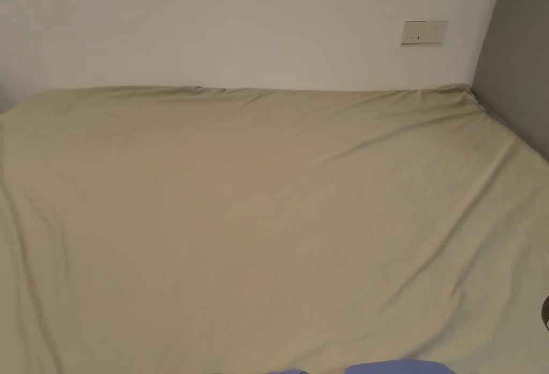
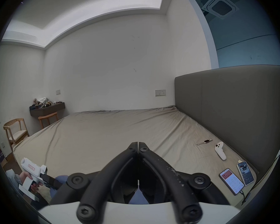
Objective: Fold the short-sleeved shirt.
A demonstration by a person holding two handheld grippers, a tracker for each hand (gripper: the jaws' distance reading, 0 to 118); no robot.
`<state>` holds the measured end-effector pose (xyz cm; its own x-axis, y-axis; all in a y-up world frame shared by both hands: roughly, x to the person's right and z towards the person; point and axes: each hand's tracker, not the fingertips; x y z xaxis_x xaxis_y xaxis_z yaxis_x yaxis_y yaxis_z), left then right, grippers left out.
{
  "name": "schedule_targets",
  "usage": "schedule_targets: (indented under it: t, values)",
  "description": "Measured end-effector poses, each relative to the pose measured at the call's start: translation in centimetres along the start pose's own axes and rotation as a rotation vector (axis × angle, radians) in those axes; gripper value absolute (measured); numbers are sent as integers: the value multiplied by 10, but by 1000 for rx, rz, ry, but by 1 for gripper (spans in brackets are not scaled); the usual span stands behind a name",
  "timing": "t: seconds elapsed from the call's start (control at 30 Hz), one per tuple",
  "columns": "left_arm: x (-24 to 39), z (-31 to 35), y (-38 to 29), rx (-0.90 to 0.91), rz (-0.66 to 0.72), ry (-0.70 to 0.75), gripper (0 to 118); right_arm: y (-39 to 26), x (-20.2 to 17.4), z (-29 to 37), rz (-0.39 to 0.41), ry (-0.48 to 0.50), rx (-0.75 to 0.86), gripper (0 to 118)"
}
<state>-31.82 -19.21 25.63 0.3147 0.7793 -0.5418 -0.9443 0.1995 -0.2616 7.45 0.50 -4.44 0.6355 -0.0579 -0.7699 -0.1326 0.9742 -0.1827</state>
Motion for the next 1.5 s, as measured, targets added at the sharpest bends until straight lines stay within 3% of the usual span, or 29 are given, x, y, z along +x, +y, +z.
schedule_targets:
  t: [0.2,0.33,0.43,0.6,0.83,0.87,0.9,0.93,0.97,1.0,1.03,1.1,1.13,1.17,1.27,1.37,1.5]
  values:
    - [-76,66,34,108,28,216,11,-1,-2,0,-4,15,9,2]
    - [-40,107,30,168,-56,419,11,-4,0,0,-28,34,15,2]
    - [26,116,20,144,-190,333,11,-8,3,1,-43,47,18,2]
    - [104,70,16,14,-380,236,11,-12,14,8,-78,53,28,2]
    - [185,-75,-31,-147,-560,315,11,-14,43,32,-106,-12,54,2]
    - [188,-97,-37,-161,-570,341,15,-15,48,35,-113,-24,57,2]
    - [188,-113,-45,-167,-575,363,26,-15,51,37,-119,-35,59,2]
    - [188,-124,-49,-163,-583,358,49,-16,54,39,-121,-42,61,2]
    - [188,-132,-53,-167,-585,335,78,-16,57,40,-125,-51,61,2]
    - [189,-132,-54,-164,-554,242,90,-17,59,42,-130,-56,63,2]
    - [188,-127,-56,-151,-514,181,92,-17,61,42,-133,-59,64,2]
    - [191,-105,-48,-59,-472,89,67,-19,63,42,-140,-61,62,2]
    - [192,-93,-44,19,-468,82,39,-19,63,41,-144,-60,60,2]
    - [194,-74,-44,121,-482,96,0,-20,63,40,-147,-57,59,2]
    - [194,-52,-41,286,-610,289,0,-22,60,38,-152,-46,57,2]
    - [188,-66,-60,114,-732,377,0,-24,56,34,-153,-29,50,2]
    - [182,-105,-103,-60,-792,313,0,-27,53,32,-144,-21,41,2]
